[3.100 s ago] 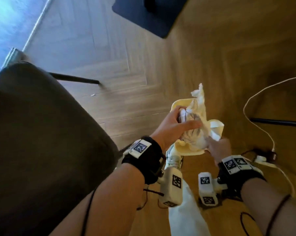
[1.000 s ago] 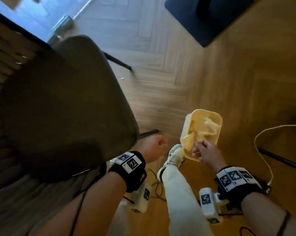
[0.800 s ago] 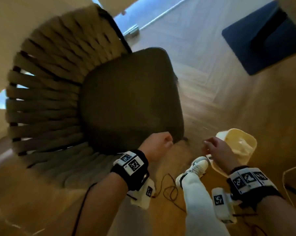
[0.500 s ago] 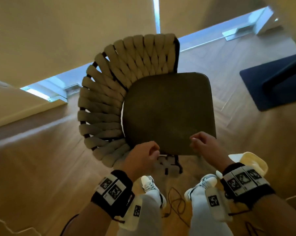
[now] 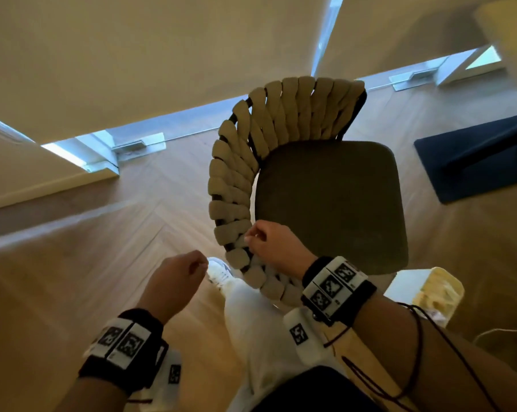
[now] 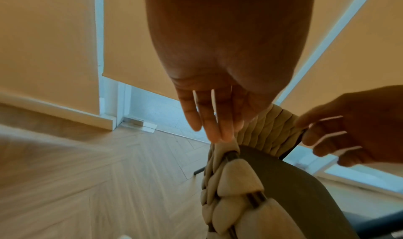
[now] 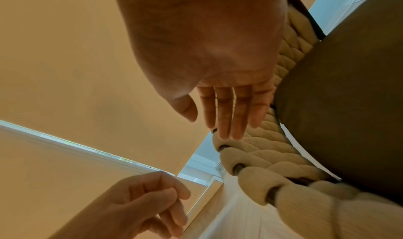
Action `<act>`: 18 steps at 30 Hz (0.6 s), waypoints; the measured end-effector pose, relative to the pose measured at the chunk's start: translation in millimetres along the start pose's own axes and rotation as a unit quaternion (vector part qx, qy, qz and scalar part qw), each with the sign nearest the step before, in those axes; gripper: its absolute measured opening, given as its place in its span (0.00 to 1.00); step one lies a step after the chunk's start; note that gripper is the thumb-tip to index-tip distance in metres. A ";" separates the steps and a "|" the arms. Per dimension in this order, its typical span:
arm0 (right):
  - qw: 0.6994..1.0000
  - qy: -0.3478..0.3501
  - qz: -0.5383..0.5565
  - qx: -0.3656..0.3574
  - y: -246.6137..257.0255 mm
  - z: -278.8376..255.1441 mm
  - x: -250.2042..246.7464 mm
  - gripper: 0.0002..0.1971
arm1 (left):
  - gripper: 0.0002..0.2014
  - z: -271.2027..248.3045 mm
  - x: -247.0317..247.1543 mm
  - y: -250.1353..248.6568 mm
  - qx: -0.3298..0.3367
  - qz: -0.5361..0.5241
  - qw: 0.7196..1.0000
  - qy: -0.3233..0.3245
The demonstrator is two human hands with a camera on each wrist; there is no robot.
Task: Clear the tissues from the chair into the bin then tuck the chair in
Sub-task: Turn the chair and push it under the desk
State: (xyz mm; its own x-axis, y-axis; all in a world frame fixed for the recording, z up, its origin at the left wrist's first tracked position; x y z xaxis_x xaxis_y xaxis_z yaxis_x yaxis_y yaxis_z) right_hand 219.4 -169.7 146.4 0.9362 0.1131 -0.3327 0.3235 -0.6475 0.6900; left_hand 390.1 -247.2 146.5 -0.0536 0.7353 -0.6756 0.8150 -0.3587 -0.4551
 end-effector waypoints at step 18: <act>0.912 -0.295 0.138 0.250 18.0 121.1 49.5 0.27 | 0.08 200.9 -134.7 -0.6 0.301 0.251 0.909 0.142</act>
State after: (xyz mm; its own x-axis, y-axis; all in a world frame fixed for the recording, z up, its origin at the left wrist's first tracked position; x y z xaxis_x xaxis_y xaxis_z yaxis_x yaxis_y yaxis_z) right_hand 254.9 -267.0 64.5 0.6876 -0.4364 -0.5803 -0.1542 -0.8688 0.4705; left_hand 280.9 -461.6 121.3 0.4594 0.4799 -0.7474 0.2266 -0.8770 -0.4237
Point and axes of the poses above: each hand's wrist, its own z-axis towards the middle knuckle, its own x-axis out of the palm, y = z × x, the point moved 9 cm from there along z, towards the middle knuckle, and after that the axes turned 7 degrees about y, right-handed, at the moved point
